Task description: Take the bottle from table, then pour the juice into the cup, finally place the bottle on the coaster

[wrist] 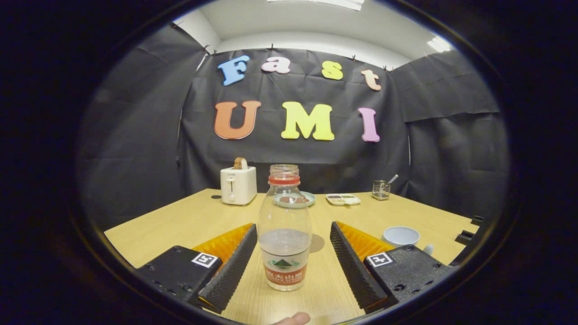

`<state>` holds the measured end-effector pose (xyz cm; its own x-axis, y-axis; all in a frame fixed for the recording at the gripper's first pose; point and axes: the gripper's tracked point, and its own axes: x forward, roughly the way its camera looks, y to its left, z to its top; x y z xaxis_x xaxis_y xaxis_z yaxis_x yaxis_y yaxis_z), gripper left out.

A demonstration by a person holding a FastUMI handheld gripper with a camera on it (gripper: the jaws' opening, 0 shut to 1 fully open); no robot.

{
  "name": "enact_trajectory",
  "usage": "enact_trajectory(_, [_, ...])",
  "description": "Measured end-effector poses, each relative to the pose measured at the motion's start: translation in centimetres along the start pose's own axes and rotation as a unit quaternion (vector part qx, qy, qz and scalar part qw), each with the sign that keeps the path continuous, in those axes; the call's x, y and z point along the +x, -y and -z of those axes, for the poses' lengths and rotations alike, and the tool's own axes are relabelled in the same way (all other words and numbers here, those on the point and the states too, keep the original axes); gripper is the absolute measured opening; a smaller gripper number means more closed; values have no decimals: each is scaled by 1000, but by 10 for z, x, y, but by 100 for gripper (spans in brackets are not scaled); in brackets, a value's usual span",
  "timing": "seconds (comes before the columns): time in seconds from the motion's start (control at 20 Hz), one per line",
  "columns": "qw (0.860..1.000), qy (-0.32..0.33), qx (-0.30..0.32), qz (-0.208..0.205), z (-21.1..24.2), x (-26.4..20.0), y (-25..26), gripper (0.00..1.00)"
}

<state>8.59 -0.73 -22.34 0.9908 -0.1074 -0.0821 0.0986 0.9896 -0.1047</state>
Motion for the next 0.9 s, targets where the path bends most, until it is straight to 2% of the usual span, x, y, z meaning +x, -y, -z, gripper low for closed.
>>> enact_trajectory(0.3, [1000,18,7,-4,14,16,-12,100])
enact_trajectory(0.45, [1000,2,9,5,30,32,-12,100])
enact_trajectory(0.7, [1000,23,10,-3,22,33,-16,100])
enact_trajectory(0.8, [999,19,35,-10,22,26,-16,82])
enact_trajectory(0.9, [996,17,76,-36,15,19,-23,81])
